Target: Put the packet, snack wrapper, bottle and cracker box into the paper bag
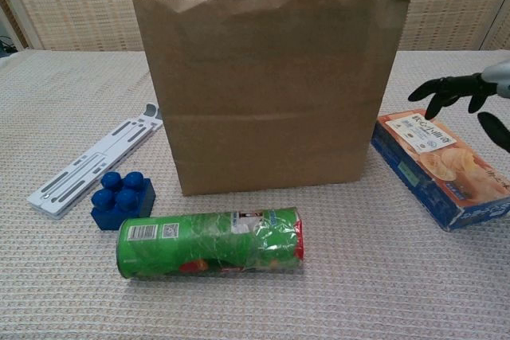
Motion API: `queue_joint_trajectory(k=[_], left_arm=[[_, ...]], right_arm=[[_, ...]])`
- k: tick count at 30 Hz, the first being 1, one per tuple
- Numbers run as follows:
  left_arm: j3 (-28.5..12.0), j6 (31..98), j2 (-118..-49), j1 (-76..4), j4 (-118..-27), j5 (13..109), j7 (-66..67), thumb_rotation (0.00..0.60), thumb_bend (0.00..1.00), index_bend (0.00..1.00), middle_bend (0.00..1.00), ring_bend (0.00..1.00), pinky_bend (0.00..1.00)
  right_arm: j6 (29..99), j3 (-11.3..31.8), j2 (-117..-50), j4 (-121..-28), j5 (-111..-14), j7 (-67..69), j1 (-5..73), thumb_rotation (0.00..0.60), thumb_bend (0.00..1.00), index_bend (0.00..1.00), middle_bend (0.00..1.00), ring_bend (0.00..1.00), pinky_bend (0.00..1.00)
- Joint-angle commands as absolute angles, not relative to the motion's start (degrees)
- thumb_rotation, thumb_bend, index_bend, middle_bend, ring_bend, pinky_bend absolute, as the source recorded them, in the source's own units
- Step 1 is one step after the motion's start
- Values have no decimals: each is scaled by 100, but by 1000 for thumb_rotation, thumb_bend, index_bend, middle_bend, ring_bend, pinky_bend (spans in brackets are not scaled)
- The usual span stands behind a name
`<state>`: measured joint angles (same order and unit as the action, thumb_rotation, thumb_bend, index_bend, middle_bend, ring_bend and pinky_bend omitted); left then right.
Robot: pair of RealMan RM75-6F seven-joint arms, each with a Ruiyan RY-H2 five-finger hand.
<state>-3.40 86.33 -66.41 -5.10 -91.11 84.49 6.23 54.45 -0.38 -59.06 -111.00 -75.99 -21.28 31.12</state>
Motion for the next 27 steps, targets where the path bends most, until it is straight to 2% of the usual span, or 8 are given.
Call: queue_joint_trajectory(k=[1,18,27], left_arm=[[-337,8632,-6638,-511,-9106,8456,609,600,368,19,0,0,0],[-333,8626,-6629,-512,-9109,8466,593,600,367,20,0,0,0],[-332,8625,-6627,-511,-9104,8470,575,600,368,19,0,0,0]], right_arm=[[5191,-141,-6112,-11155,-7490,-2441,3251,600,866,121,184,125,231],[4712,-456,-6742,-10960,-6872,-2977,3448,600,880,151,184,124,231],[4682,-599,-6945,-10822,-6731,-3111,3483,600,880,152,184,125,231]])
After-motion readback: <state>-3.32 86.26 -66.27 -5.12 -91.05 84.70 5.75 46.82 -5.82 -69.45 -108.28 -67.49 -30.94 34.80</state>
